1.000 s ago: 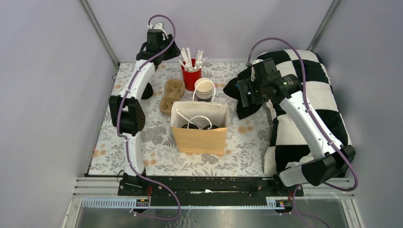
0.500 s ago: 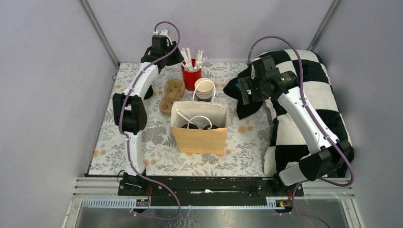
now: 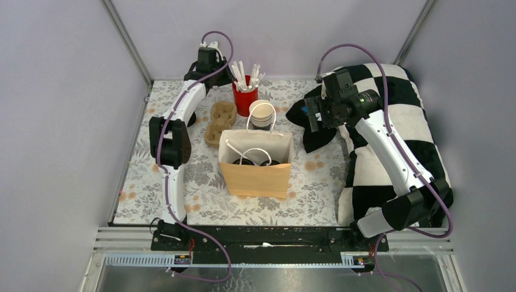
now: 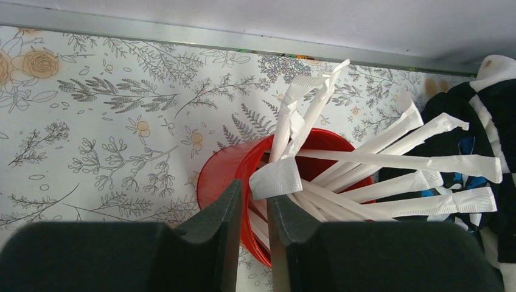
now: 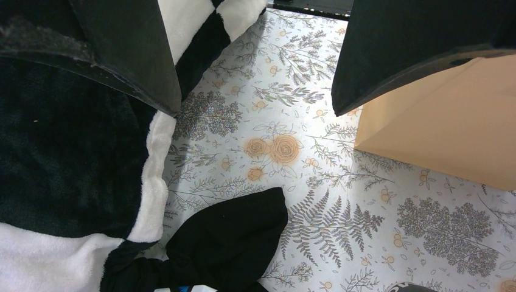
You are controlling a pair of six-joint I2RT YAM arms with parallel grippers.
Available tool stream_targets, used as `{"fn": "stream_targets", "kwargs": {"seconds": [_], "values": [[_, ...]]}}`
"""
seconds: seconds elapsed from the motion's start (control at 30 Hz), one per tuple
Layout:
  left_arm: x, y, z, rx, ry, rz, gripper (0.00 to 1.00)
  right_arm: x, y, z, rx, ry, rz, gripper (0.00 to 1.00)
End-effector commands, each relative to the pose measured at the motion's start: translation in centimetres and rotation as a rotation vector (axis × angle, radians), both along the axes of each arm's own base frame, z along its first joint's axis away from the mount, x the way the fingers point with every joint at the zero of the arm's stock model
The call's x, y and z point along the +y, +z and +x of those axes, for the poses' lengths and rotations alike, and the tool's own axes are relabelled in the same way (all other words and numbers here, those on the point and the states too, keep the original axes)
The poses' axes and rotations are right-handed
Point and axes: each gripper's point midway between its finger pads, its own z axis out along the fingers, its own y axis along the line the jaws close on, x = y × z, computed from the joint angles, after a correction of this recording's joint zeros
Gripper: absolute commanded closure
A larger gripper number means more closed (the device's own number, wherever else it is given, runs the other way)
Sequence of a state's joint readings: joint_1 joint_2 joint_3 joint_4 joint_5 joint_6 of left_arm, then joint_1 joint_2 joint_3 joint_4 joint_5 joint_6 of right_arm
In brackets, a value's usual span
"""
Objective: Pack the takeout coffee
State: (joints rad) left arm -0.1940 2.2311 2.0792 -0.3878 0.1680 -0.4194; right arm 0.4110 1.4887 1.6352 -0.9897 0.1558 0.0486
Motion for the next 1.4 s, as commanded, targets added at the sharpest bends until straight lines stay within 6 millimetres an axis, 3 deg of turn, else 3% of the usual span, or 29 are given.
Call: {"fn": "stream_targets", "kwargs": {"seconds": [0.0, 0.17, 0.4, 0.63, 0.77, 0.93, 1.13, 1.23, 1.37], "values": [[0.0, 4.9, 1.4, -0.141, -0.001, -0.009, 0.79, 0.0, 1.7, 0.6, -0.052, 0.003, 0.018, 0.00], [0.0, 6.1, 0.9, -0.153, -0.008, -0.010, 0.90, -0.1, 1.7, 0.2, -0.054, 0.004, 0.024, 0.00], [0.0, 9.1, -0.7, -0.188, -0.010, -0.002, 0.95, 0.1, 2.0, -0.3, -0.062, 0.008, 0.051, 0.00], [0.4, 15.5, -3.4, -0.261, -0.005, -0.025, 0.97, 0.4, 2.8, -1.4, -0.075, 0.007, 0.100, 0.00], [0.7, 19.6, -6.5, -0.291, -0.007, -0.040, 0.98, 1.0, 3.4, -2.5, -0.079, 0.018, 0.164, 0.00], [1.8, 27.0, -12.5, -0.368, -0.011, -0.069, 0.98, 1.5, 4.4, -3.5, -0.102, 0.029, 0.230, 0.00], [3.7, 31.8, -22.1, -0.373, -0.010, -0.083, 0.98, 1.9, 4.5, -5.0, -0.099, 0.045, 0.284, 0.00], [3.2, 33.9, -28.2, -0.402, -0.110, -0.122, 1.00, 2.3, 4.1, -6.0, -0.079, 0.060, 0.319, 0.00], [1.1, 35.5, -37.8, -0.425, -0.380, -0.184, 1.00, 2.9, 3.8, -7.0, -0.052, 0.066, 0.368, 0.00]]}}
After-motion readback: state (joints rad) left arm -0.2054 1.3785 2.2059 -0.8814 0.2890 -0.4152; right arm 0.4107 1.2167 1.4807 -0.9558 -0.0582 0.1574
